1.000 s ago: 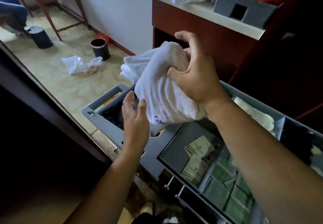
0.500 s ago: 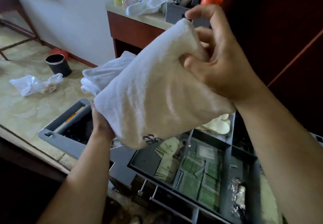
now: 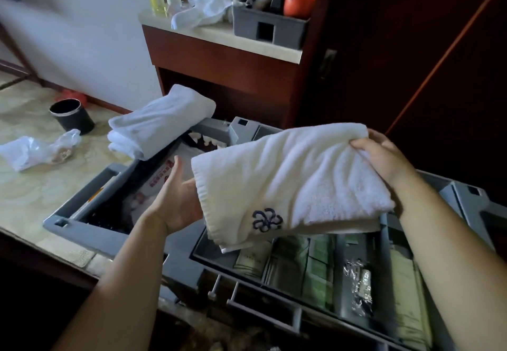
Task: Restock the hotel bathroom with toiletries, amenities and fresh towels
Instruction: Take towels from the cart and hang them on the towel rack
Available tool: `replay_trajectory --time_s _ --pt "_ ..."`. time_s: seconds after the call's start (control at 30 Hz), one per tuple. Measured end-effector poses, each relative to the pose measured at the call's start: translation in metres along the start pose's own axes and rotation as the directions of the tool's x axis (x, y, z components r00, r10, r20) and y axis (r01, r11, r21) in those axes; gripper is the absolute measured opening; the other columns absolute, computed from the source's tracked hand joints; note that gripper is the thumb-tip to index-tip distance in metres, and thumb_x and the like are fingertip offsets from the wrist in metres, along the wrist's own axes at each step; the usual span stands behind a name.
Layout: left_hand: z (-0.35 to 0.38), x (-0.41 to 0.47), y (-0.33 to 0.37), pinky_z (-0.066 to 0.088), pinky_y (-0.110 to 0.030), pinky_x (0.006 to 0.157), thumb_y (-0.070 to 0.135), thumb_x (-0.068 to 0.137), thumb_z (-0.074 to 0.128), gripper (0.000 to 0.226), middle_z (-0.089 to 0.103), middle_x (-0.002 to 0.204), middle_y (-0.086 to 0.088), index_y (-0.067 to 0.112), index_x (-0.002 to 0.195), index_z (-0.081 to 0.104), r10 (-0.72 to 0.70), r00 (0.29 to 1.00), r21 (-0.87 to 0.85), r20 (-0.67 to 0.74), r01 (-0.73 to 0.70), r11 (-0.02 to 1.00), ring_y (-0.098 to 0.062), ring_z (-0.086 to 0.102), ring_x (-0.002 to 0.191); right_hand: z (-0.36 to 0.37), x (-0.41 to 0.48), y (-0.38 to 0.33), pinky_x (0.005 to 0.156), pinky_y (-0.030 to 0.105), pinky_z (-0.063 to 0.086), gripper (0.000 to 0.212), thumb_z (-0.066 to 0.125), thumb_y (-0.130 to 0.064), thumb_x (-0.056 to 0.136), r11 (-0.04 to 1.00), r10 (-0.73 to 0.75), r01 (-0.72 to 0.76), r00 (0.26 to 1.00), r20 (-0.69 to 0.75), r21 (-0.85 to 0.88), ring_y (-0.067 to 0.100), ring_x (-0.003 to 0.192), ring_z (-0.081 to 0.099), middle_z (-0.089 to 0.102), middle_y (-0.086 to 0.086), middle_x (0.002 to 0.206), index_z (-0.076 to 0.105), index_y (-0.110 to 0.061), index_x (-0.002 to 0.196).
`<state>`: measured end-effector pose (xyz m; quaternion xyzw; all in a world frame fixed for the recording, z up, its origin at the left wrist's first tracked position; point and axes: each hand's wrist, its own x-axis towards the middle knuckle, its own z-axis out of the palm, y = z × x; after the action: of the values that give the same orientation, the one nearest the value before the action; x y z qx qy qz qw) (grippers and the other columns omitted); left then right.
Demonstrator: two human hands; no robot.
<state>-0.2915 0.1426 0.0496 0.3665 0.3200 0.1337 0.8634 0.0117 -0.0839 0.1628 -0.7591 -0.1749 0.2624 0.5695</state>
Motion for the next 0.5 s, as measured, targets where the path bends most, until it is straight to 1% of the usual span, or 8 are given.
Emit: replay_trajectory --time_s 0.1,0.17,0.27,0.33,0.4,0.43,0.47,0.5 --pt "0.007 0.0 -0.007 0.05 -0.059 0.105 0.082 0.094 0.017 0.091 0.061 0.145 -0.017 0.021 0.149 0.055 -0.031 0.99 0.167 0.137 0.008 0.986 -0.039 0.061 0.13 -0.015 -0.007 0.015 0.088 0.05 0.06 0.019 0.07 -0.033 0.088 0.988 0.142 -0.14 0.99 0.016 -0.063 0.031 0.094 0.076 0.078 0.011 0.103 0.076 -0.026 0.104" --pt "0.016 -0.003 -0.009 0.051 -0.056 0.104 0.082 0.092 0.036 0.084 0.062 0.144 -0.016 0.024 0.151 0.052 -0.038 0.979 0.308 0.2 -0.026 0.951 -0.037 0.061 0.129 -0.026 -0.013 0.024 0.075 0.04 0.058 0.026 0.068 -0.039 0.09 0.958 0.231 -0.229 0.973 -0.007 -0.173 0.028 0.081 0.074 0.076 0.013 0.095 0.075 -0.015 0.095" --pt "0.029 -0.001 -0.013 0.051 -0.055 0.103 0.073 0.08 0.071 0.089 0.065 0.14 -0.016 0.019 0.148 0.053 -0.055 0.983 0.398 0.176 -0.02 0.917 -0.037 0.062 0.129 -0.041 -0.02 0.043 0.063 0.032 0.049 0.023 0.062 -0.039 0.098 0.94 0.325 -0.323 0.946 -0.005 -0.113 0.02 0.074 0.065 0.068 0.009 0.097 0.066 -0.017 0.094" --pt "0.043 0.001 -0.019 0.058 -0.054 0.095 0.054 0.092 0.068 0.066 0.067 0.135 -0.019 0.016 0.144 0.054 0.026 0.993 0.409 0.118 -0.072 0.91 -0.037 0.067 0.121 -0.047 -0.034 0.055 0.062 0.031 0.049 0.027 0.058 -0.041 0.102 0.936 0.353 -0.352 0.935 0.042 -0.019 0.018 0.072 0.067 0.066 0.006 0.092 0.068 -0.02 0.087" --pt "0.06 0.001 -0.025 0.064 -0.048 0.082 0.038 0.103 0.062 0.039 0.072 0.125 -0.021 0.014 0.134 0.059 0.079 0.996 0.43 0.041 -0.089 0.898 -0.032 0.073 0.105 -0.051 -0.04 0.066 0.065 0.028 0.053 0.044 0.056 -0.041 0.103 0.924 0.377 -0.379 0.925 0.035 0.055 0.012 0.066 0.073 0.071 0.01 0.085 0.077 -0.017 0.072" --pt "0.065 0.001 -0.027 0.065 -0.044 0.074 0.033 0.104 0.06 0.029 0.074 0.117 -0.02 0.015 0.127 0.063 0.081 0.997 0.428 -0.005 -0.072 0.901 -0.029 0.074 0.094 -0.053 -0.044 0.072 0.071 0.028 0.054 0.041 0.059 -0.043 0.101 0.916 0.39 -0.395 0.918 0.075 0.068 0.013 0.072 0.076 0.076 0.013 0.089 0.08 -0.014 0.08" --pt "0.068 0.002 -0.03 0.065 -0.04 0.066 0.031 0.104 0.059 0.023 0.077 0.108 -0.018 0.016 0.121 0.065 0.074 0.996 0.412 -0.05 -0.047 0.91 -0.027 0.075 0.085 -0.056 -0.05 0.077 0.079 0.033 0.055 0.039 0.064 -0.047 0.097 0.901 0.414 -0.427 0.9 0.133 0.082 0.018 0.084 0.078 0.078 0.013 0.101 0.079 -0.011 0.104" --pt "0.069 0.003 -0.033 0.063 -0.037 0.06 0.03 0.103 0.06 0.021 0.078 0.099 -0.015 0.016 0.118 0.066 0.06 0.994 0.387 -0.09 -0.02 0.922 -0.025 0.074 0.079 -0.058 -0.054 0.081 0.085 0.038 0.055 0.054 0.071 -0.048 0.092 0.887 0.44 -0.456 0.882 0.167 0.074 0.023 0.097 0.077 0.076 0.01 0.114 0.066 -0.012 0.132"
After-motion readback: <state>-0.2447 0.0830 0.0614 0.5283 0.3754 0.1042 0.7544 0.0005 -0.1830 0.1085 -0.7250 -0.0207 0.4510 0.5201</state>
